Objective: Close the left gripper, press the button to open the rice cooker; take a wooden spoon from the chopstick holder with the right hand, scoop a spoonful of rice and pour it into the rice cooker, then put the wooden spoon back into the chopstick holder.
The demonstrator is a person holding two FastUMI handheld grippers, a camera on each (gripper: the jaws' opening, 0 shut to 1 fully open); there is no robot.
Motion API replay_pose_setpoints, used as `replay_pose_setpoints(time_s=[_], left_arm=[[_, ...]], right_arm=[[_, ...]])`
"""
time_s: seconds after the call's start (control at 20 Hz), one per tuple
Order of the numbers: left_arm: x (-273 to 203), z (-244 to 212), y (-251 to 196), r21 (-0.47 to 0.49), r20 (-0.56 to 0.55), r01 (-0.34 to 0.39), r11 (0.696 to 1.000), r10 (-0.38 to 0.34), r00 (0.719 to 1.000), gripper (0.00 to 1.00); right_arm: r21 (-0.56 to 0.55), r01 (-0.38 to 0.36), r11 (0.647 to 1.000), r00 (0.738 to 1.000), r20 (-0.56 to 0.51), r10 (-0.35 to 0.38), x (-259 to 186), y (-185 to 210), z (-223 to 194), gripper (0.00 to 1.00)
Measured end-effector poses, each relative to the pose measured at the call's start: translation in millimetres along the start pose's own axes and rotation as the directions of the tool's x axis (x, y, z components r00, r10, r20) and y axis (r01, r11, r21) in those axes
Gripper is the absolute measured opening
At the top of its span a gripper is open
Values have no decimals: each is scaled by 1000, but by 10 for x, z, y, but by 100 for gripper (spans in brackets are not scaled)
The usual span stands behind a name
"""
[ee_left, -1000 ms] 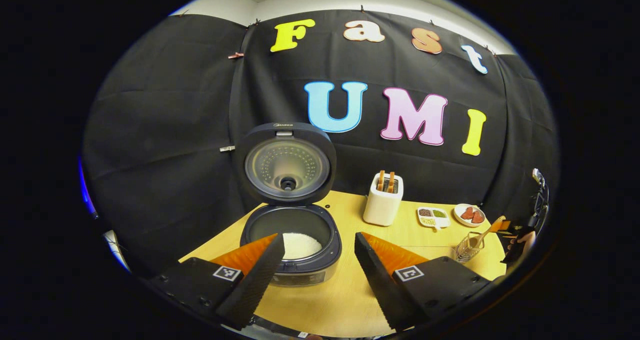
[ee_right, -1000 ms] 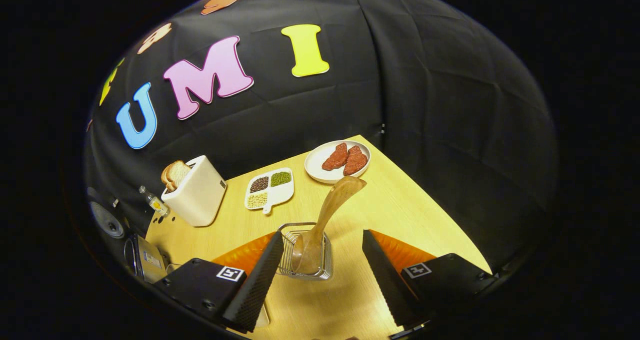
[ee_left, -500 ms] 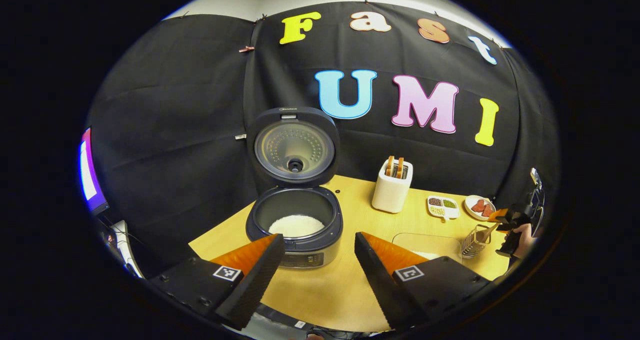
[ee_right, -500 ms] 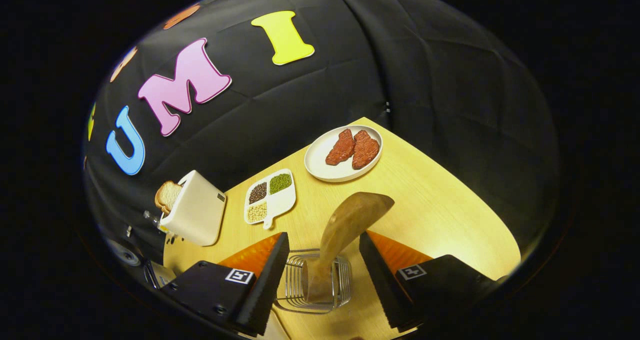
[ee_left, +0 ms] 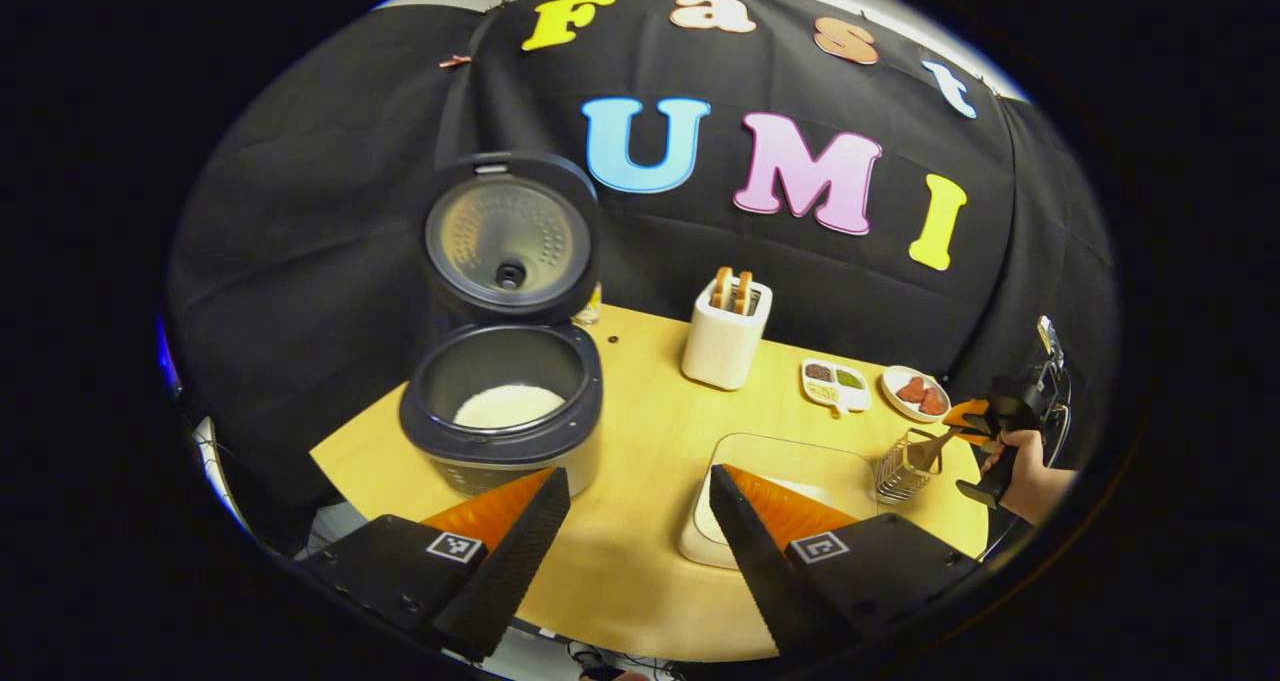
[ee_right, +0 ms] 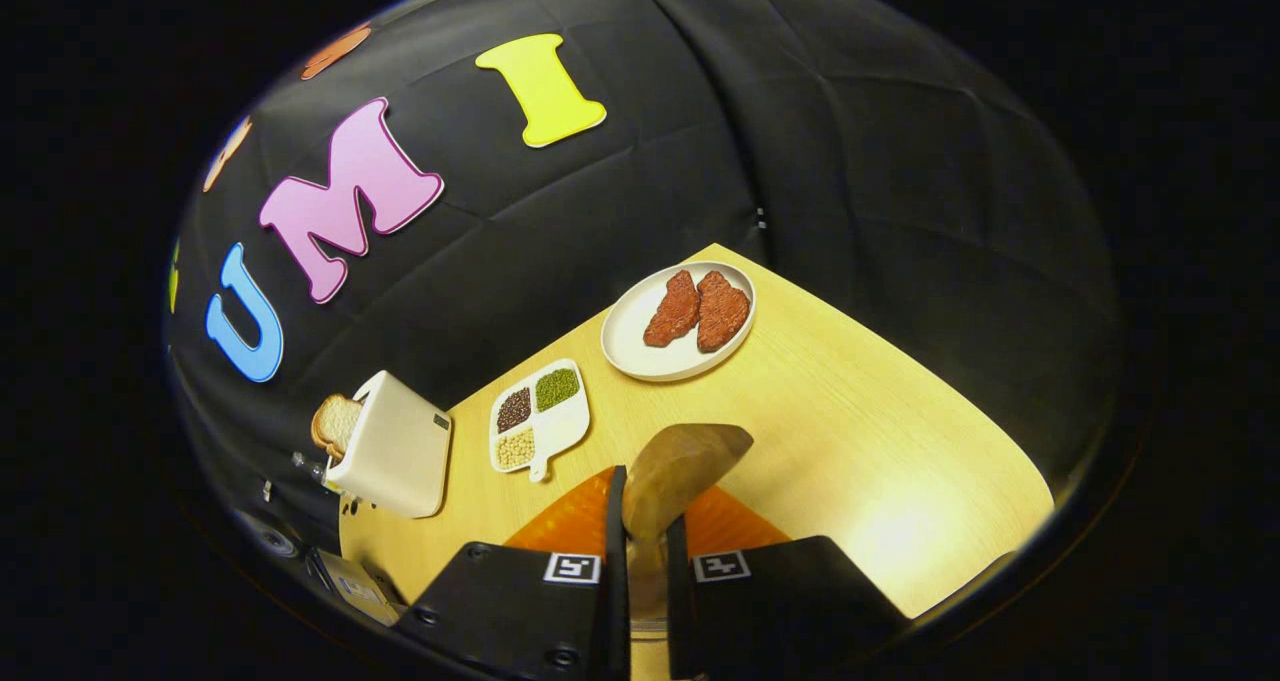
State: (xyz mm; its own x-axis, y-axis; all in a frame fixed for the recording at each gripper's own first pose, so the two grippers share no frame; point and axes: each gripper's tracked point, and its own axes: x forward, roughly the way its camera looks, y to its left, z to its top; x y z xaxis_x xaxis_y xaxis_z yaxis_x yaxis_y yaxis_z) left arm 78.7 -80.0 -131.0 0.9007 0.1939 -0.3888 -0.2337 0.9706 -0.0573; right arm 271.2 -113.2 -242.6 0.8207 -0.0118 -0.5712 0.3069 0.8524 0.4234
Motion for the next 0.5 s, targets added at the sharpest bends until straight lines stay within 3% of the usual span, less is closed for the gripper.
replay_pose_setpoints(time_s=[0.05,0.25,0.5], left_arm=[[72,24,-61,12,-4,35,999,-35,999,96],[286,184,-205,90,0,162,983,-162,987,96],[311,381,-223,190,44,264,946,-277,960,96]], right_arm=[[-6,9,1000,1000,5,-8,-85,21,2,13],[-16,16,1000,998,69,-15,-320,224,173,16],[2,9,1000,987,161,-9,-782,443,414,15]])
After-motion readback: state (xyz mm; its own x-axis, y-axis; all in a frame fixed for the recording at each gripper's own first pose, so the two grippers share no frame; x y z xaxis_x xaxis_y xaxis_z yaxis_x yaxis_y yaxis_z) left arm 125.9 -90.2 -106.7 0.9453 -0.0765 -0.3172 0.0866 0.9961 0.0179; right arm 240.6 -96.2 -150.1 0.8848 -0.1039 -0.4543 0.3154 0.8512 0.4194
